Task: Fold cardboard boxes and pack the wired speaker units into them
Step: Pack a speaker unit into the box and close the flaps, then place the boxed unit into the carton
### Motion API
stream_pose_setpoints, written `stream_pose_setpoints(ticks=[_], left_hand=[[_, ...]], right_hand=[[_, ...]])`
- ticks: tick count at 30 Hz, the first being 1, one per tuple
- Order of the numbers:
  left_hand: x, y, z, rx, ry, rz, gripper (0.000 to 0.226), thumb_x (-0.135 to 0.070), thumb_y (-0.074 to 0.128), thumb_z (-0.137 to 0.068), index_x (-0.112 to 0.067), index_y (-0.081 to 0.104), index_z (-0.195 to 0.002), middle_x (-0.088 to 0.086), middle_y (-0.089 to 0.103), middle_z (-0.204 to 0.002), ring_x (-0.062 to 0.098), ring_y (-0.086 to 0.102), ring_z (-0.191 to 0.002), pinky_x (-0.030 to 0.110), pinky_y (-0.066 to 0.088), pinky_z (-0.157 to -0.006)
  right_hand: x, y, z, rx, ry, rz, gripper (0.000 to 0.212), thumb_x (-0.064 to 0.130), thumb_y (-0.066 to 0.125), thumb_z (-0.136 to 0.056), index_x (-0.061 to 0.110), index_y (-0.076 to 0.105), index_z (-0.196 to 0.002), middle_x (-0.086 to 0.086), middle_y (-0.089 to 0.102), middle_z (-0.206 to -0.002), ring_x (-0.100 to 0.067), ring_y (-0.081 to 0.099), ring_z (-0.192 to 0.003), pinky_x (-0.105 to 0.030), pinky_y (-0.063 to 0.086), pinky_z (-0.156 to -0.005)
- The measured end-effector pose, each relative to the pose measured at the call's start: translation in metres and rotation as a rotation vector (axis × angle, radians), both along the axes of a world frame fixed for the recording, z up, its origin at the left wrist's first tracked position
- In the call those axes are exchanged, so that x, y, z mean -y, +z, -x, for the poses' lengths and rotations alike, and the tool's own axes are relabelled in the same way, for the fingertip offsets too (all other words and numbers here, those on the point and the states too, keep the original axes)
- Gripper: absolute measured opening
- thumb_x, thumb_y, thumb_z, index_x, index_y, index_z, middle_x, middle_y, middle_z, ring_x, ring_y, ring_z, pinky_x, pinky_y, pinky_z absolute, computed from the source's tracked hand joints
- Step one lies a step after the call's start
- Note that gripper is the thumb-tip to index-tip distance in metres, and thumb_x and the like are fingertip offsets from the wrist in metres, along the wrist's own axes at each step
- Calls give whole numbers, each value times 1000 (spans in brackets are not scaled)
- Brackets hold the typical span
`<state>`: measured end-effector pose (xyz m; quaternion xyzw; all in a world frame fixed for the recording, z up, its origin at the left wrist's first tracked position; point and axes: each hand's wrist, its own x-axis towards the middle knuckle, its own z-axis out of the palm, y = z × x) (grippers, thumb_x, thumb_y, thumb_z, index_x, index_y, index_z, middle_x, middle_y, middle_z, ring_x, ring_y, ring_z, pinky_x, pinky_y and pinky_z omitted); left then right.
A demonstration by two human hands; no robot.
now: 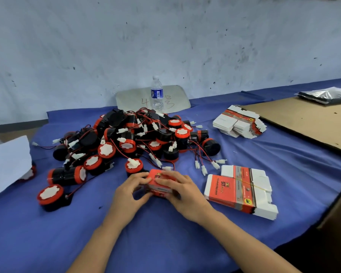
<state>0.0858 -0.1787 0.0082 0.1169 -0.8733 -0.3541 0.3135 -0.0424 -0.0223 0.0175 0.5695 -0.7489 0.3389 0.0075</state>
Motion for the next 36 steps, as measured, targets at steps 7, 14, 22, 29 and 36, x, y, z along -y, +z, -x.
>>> stream_pose_setpoints(ticks=[7, 14, 22, 29, 36], left_hand=[[-17, 7, -3, 9, 16, 63, 60, -47, 75, -70, -37, 51, -124, -34, 55, -113, -16, 51, -104, 0, 39, -84], [-36, 13, 1, 37, -50, -47, 49, -35, 89, -61, -43, 56, -98, -36, 61, -101, -10, 58, -93, 4, 41, -73], [-41, 8, 3, -157, -102, -356, 61, -57, 64, -72, -48, 46, -129, -14, 66, -116, 10, 66, -100, 24, 49, -84], [-37, -2, 12, -127, -169, -393, 47, -57, 58, -75, -59, 47, -121, -10, 68, -112, 20, 71, -80, 41, 53, -79], [-43, -3, 17, -46, -237, -310, 40, -33, 58, -92, -63, 47, -117, -10, 70, -107, 19, 71, -75, 28, 52, -79]], right_hand=[[-8, 19, -17, 639, -115, 330, 20, 31, 62, -92, 20, 60, -109, -2, 67, -102, -16, 62, -92, -23, 48, -75], [-25, 21, -7, 299, -158, 139, 45, 44, 82, -69, 31, 44, -89, 8, 58, -82, -8, 55, -74, -18, 42, -59], [-63, 77, 8, 781, -300, 774, 22, 40, 69, -81, 22, 60, -89, 12, 69, -77, -5, 63, -72, -20, 51, -67], [-177, 140, 77, 1506, 103, 1880, 54, 48, 64, -84, 2, 61, -112, -14, 71, -101, -24, 66, -98, -29, 57, -83], [-212, 137, 90, 1387, -108, 2109, 46, 43, 61, -90, 7, 58, -119, -14, 68, -108, -27, 71, -89, -36, 60, -70]])
